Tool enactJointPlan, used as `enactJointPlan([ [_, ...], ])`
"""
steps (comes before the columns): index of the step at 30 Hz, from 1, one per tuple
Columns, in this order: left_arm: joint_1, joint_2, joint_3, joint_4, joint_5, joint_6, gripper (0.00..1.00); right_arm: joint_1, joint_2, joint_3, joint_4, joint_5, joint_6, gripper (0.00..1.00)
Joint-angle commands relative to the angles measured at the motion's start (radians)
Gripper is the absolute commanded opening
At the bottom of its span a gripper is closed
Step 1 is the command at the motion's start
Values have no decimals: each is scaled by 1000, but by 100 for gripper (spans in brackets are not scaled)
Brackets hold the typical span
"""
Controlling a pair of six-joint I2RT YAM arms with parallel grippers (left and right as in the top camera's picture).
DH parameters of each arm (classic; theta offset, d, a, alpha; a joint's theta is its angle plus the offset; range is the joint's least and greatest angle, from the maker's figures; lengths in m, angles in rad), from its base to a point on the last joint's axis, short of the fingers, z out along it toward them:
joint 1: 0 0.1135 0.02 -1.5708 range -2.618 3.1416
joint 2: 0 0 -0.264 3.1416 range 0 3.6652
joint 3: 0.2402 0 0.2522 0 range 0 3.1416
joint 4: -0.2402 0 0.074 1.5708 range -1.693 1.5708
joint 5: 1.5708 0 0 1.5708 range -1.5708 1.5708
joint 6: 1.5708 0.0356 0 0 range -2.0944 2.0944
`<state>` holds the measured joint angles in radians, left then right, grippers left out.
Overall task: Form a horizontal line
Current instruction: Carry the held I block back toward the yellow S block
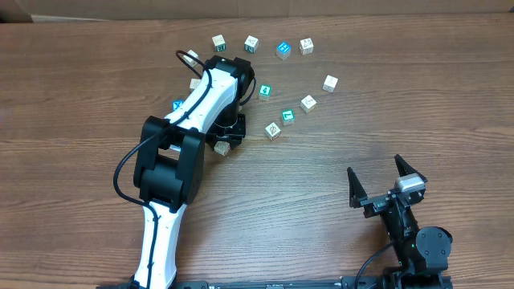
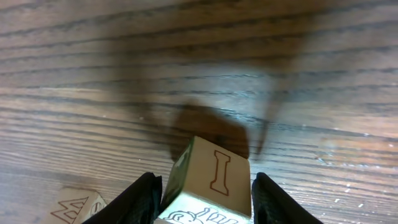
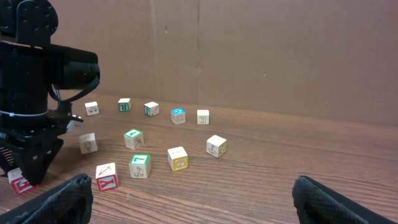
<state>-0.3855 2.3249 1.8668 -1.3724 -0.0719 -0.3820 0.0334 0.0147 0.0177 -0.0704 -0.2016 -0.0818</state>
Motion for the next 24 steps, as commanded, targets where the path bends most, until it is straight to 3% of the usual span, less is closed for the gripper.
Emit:
enactJointPlan([
  [1, -19, 9, 2, -7, 16, 55, 41, -2, -12, -10, 5, 9, 2, 100],
  [7, -19, 9, 2, -29, 17, 53, 24, -2, -12, -10, 5, 9, 2, 100],
  [24, -21, -135, 2, -112, 17, 34, 21, -2, -12, -10, 5, 9, 2, 100],
])
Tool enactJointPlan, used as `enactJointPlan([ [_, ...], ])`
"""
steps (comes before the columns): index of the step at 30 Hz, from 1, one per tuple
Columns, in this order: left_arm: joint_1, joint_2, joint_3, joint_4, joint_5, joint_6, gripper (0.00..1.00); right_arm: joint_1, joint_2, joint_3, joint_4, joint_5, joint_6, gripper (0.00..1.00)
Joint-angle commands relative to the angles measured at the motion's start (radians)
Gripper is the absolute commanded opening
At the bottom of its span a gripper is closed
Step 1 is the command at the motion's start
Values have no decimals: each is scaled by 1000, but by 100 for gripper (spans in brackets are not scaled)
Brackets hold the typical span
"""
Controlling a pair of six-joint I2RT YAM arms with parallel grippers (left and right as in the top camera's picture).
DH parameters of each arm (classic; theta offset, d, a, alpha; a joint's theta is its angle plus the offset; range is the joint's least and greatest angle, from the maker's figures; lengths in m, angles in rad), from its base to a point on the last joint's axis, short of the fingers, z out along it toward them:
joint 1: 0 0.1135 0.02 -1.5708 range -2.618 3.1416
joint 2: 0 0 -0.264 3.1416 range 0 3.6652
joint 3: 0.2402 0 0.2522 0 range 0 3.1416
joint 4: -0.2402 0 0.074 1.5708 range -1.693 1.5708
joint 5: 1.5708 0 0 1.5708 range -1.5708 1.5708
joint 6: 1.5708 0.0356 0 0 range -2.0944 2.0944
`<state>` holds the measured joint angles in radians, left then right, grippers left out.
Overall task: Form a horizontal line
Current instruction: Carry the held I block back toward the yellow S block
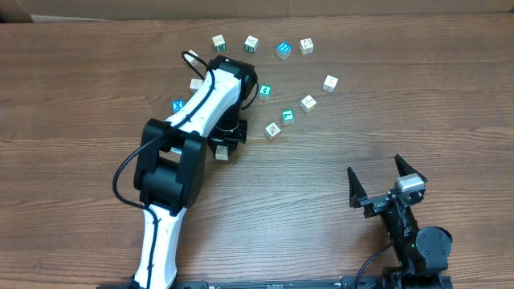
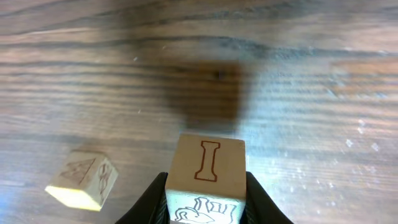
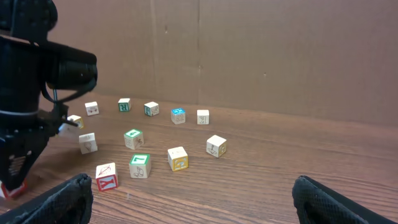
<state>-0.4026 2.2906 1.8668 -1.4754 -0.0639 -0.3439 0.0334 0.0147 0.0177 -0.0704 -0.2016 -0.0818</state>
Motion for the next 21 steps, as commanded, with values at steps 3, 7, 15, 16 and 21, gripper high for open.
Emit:
enactJointPlan([
  [3, -3, -160, 1, -18, 9, -4, 20, -2, -12, -10, 5, 9, 2, 100],
  [7, -4, -245, -3, -20, 9, -12, 20, -2, -12, -10, 5, 9, 2, 100],
  [15, -4, -401, -86, -10, 8, -35, 20, -2, -12, -10, 5, 9, 2, 100],
  [16, -4, -419, -105, -5, 4, -40, 20, -2, -12, -10, 5, 9, 2, 100],
  [21, -4, -546, -279, 93, -3, -57, 21, -2, -12, -10, 5, 9, 2, 100],
])
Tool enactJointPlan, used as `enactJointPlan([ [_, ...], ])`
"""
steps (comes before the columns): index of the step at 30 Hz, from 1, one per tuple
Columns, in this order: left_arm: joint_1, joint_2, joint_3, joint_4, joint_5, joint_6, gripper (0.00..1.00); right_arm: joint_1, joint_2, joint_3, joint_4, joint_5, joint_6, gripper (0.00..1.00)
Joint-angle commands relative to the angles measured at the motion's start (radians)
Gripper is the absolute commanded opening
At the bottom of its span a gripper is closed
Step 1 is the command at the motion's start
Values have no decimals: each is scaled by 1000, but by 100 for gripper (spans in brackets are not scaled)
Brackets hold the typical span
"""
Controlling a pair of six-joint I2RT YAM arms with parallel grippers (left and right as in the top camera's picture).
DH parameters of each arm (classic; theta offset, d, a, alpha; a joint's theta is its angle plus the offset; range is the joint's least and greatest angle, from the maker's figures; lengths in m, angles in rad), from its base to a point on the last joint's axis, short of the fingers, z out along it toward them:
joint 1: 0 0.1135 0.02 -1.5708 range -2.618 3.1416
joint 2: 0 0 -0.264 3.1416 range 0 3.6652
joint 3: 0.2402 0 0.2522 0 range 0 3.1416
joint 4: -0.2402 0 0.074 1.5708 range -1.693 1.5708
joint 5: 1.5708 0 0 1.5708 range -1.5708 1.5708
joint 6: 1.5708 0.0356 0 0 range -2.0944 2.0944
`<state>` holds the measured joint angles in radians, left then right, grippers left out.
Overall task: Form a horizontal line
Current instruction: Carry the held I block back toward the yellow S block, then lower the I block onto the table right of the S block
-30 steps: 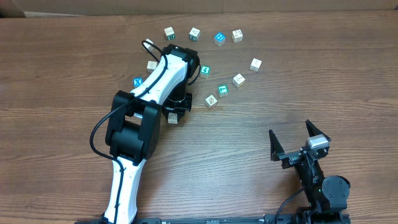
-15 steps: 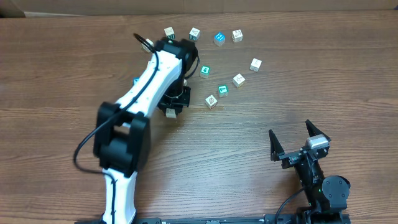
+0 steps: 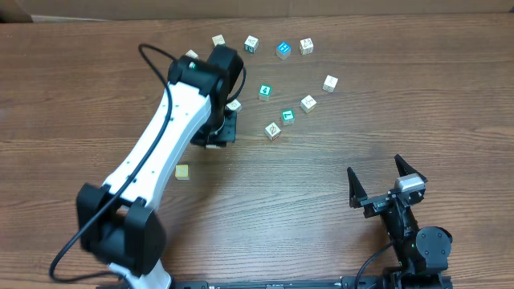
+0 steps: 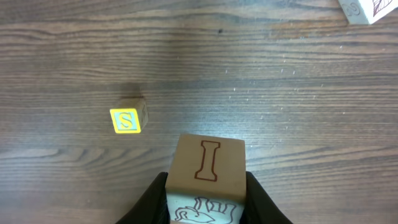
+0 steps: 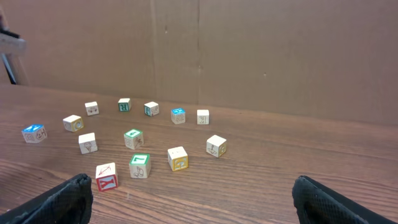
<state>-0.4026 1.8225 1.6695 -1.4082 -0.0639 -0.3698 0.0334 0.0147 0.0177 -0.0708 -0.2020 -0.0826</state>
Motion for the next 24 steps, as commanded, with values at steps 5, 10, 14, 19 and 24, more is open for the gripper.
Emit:
enactJointPlan([
  [5, -4, -191, -262, 171, 5, -31, 21, -2, -12, -10, 5, 10, 3, 100],
  [10, -4, -204, -364, 298, 5, -60, 22, -2, -12, -10, 5, 10, 3, 100],
  [14, -4, -195, -441, 401, 5, -84, 22, -2, -12, -10, 5, 10, 3, 100],
  [19, -4, -163, -505, 491, -35, -90, 22, -2, -12, -10, 5, 10, 3, 100],
  [24, -4, -116, -520, 518, -109, -103, 23, -2, -12, -10, 5, 10, 3, 100],
])
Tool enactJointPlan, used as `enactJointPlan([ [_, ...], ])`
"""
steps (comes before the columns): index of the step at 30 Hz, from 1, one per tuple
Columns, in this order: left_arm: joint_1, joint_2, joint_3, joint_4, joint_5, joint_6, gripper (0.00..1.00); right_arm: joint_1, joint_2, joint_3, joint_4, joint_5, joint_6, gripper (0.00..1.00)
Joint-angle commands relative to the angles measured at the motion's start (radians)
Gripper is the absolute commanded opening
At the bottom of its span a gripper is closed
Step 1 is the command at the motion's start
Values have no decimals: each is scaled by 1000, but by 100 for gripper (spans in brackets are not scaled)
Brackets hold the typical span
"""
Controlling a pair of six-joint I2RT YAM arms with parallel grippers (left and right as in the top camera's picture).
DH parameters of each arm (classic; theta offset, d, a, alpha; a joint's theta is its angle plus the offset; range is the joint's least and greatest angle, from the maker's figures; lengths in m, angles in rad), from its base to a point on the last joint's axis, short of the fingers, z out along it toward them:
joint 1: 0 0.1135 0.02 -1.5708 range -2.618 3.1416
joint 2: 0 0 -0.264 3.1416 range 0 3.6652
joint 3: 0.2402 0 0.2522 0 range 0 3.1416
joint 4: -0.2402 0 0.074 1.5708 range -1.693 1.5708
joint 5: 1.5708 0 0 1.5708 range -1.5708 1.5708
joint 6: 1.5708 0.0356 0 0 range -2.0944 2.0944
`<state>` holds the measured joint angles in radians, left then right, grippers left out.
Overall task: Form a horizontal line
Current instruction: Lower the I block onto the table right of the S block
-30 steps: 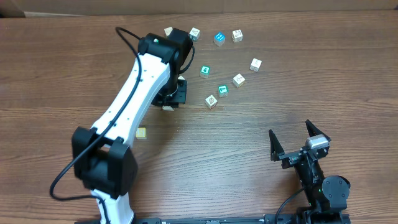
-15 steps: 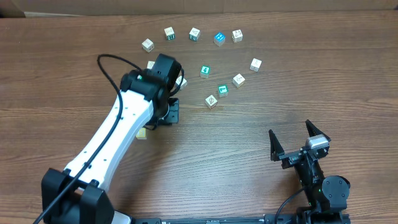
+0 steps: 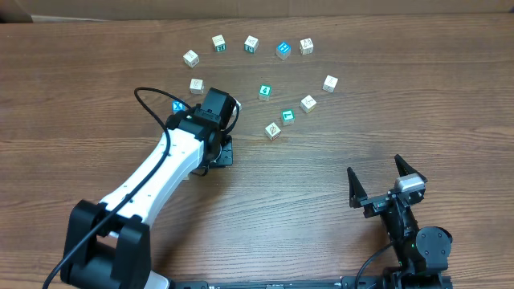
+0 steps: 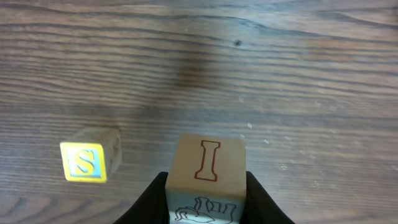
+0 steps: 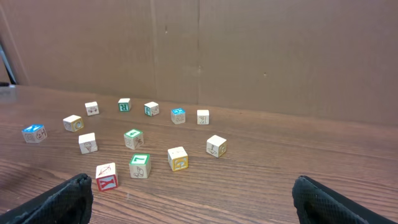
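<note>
My left gripper (image 4: 207,186) is shut on a wooden block marked with a red I (image 4: 209,163), held just above the table. To its left a block with a yellow S face (image 4: 87,162) lies on the wood. Overhead, the left gripper (image 3: 215,155) sits in front of a loose scatter of letter blocks, among them a blue one (image 3: 178,105) and a red Y one (image 3: 273,130). The arm hides the S block overhead. My right gripper (image 3: 385,186) stands open and holds nothing at the front right.
Several more blocks form an arc at the back, from a plain one (image 3: 190,58) to a teal one (image 3: 283,50) and a white one (image 3: 330,83). The right wrist view shows the same blocks before a cardboard wall (image 5: 249,56).
My left gripper, still shut on the I block, has moved toward the table's front and come lower. The S block now looks bigger and closer on its left. The right arm has not moved.
First my left gripper's fingers stood around the I block on the table among the scattered blocks. Then it was shut on the block, another block lying to its left. Later it held the block high, the S block far below, and now low beside it.
</note>
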<state>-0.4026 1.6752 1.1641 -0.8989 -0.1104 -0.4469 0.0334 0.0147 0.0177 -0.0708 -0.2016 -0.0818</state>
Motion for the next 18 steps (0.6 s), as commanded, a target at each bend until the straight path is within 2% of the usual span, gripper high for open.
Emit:
enactJointPlan([
  [1, -4, 44, -15, 15, -69, -26, 23, -2, -12, -10, 5, 9, 2, 100],
  [8, -4, 142, -15, 44, -49, -41, 22, -2, -12, -10, 5, 9, 2, 100],
  [18, -4, 150, -17, 48, -46, -41, 22, -2, -12, -10, 5, 9, 2, 100],
])
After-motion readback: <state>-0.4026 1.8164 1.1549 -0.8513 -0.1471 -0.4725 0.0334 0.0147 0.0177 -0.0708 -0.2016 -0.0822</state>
